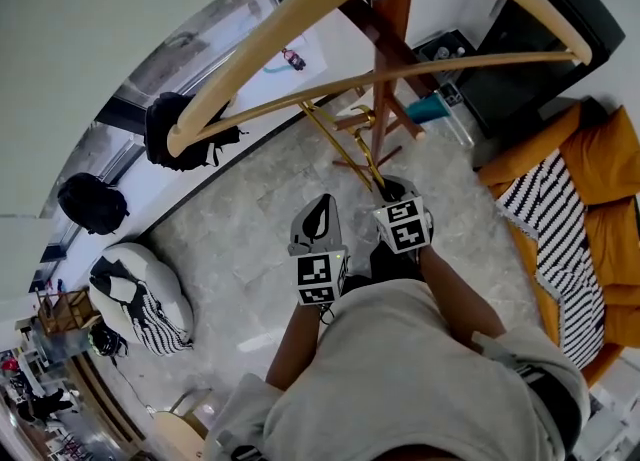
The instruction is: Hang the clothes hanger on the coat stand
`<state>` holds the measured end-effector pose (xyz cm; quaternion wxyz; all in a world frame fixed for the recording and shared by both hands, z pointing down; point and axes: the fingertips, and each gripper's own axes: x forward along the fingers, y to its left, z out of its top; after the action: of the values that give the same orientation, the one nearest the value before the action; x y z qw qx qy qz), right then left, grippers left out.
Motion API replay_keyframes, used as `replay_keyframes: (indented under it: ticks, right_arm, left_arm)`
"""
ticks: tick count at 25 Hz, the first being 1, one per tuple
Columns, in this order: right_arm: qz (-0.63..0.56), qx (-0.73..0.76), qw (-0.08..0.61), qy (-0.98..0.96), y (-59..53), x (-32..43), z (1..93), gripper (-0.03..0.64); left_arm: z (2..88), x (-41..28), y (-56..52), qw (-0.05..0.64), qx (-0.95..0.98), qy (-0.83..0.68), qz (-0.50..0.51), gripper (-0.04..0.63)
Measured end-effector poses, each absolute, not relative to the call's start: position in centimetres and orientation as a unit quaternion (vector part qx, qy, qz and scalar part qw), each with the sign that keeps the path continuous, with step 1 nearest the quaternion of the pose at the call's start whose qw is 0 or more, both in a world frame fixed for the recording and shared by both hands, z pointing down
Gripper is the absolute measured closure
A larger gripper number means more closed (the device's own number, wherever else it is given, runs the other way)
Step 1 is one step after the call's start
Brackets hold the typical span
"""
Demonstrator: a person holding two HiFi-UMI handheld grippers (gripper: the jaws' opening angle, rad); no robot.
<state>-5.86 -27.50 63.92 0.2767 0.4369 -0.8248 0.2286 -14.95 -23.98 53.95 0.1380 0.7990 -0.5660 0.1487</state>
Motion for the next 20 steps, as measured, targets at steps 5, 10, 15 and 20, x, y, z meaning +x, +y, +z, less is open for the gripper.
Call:
replay_keyframes:
  ticks: [5,10,15,20]
  right_arm:
    - [0.219,0.446,0.289,-0.818,-27.9,-5.5,64.1,0.598]
    - [0.206,0.449,0.303,-0.815,-27.5,-5.4,64.0,0.568]
    - [0.18,0.464,0.297,-0.815,-27.4,-5.2,63.2,0.459]
    - [0.168,0.481,0.274,-0.816,-26.6,-4.9,61.9,0.442]
  left_arm:
    - [53.9,-15.6,-23.4,0.135,0.795,-0.573,0.15,0.584]
    - [53.5,-17.0,-22.4,0.135,0.79,-0.581,0.143,0.584]
    - [52.6,-17.9,-21.4,0.126,0.789,-0.587,0.128,0.584]
    - [52.4,-19.0,-19.8,0.124,0.787,-0.592,0.119,0.584]
